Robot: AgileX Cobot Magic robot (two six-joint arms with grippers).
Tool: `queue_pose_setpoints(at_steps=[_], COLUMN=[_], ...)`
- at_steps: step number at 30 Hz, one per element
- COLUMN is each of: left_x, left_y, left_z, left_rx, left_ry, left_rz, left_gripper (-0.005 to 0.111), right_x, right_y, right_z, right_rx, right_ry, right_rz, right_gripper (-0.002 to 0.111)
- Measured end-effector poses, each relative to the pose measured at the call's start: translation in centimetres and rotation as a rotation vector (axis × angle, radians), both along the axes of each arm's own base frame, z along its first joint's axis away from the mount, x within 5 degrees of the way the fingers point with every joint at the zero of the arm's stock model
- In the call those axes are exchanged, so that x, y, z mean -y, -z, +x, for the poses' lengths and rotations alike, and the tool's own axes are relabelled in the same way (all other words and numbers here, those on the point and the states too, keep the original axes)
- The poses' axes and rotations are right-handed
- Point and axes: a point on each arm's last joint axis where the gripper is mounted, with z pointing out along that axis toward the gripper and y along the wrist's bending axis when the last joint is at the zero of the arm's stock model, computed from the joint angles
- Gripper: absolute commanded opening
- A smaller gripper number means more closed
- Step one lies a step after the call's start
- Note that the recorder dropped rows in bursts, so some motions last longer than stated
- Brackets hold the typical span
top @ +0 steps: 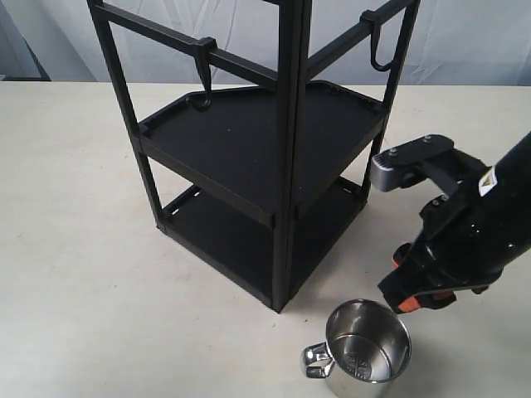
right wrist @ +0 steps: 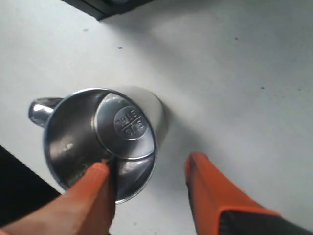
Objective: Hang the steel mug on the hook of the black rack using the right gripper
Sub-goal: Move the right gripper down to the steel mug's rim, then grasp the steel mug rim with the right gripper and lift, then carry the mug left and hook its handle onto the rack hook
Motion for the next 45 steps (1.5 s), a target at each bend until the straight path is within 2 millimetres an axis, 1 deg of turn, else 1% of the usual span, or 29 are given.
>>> queue_pose_setpoints(at_steps=[6, 14, 15, 16, 19, 23, 26, 29, 33, 36, 38, 41, 45], left_x=[0.0, 0.0, 0.0, 0.0, 0.0, 0.0, 0.0, 0.0, 0.0, 0.0, 0.0, 0.0, 0.0], left_y=[0.0, 0.0, 0.0, 0.0, 0.0, 0.0, 0.0, 0.0, 0.0, 0.0, 0.0, 0.0, 0.0], left_z=[0.0, 0.0, 0.0, 0.0, 0.0, 0.0, 0.0, 0.0, 0.0, 0.0, 0.0, 0.0, 0.0], left_rx=[0.000, 0.000, 0.000, 0.000, 0.000, 0.000, 0.000, 0.000, 0.000, 0.000, 0.000, 0.000, 0.000], left_ry=[0.000, 0.000, 0.000, 0.000, 0.000, 0.000, 0.000, 0.000, 0.000, 0.000, 0.000, 0.000, 0.000], left_rz=[0.000, 0.000, 0.000, 0.000, 0.000, 0.000, 0.000, 0.000, 0.000, 0.000, 0.000, 0.000, 0.000], left_gripper=[0.002, 0.002, 0.002, 0.002, 0.002, 0.002, 0.002, 0.002, 0.002, 0.002, 0.002, 0.002, 0.002], right_x=[-0.6, -1.3, -1.3, -1.4, -1.9, -2.5, -3.0, -3.5, -3.9, -4.4, -5.0, -6.5, -8.5], right_y=[2.4, 4.9, 5.2, 5.4, 6.0, 6.1, 5.3, 3.5, 0.6, -1.0, -1.8, -2.9, -3.5], right_z=[1.0, 2.1, 2.2, 2.4, 2.9, 3.1, 2.8, 1.9, -0.4, -2.5, -3.7, -5.2, -6.1], right_rx=[-0.038, -0.096, -0.102, -0.099, -0.093, -0.103, -0.131, -0.161, -0.211, -0.253, -0.282, -0.337, -0.408], right_ry=[-0.029, -0.001, 0.003, 0.010, 0.049, 0.106, 0.162, 0.218, 0.291, 0.330, 0.365, 0.427, 0.562], right_rz=[-0.080, -0.091, -0.091, -0.087, -0.056, 0.003, 0.077, 0.198, 0.418, 0.562, 0.660, 0.793, 0.894], right_gripper=[0.045, 0.044, 0.041, 0.032, 0.000, -0.001, -0.001, -0.001, -0.001, -0.001, -0.001, -0.001, -0.001])
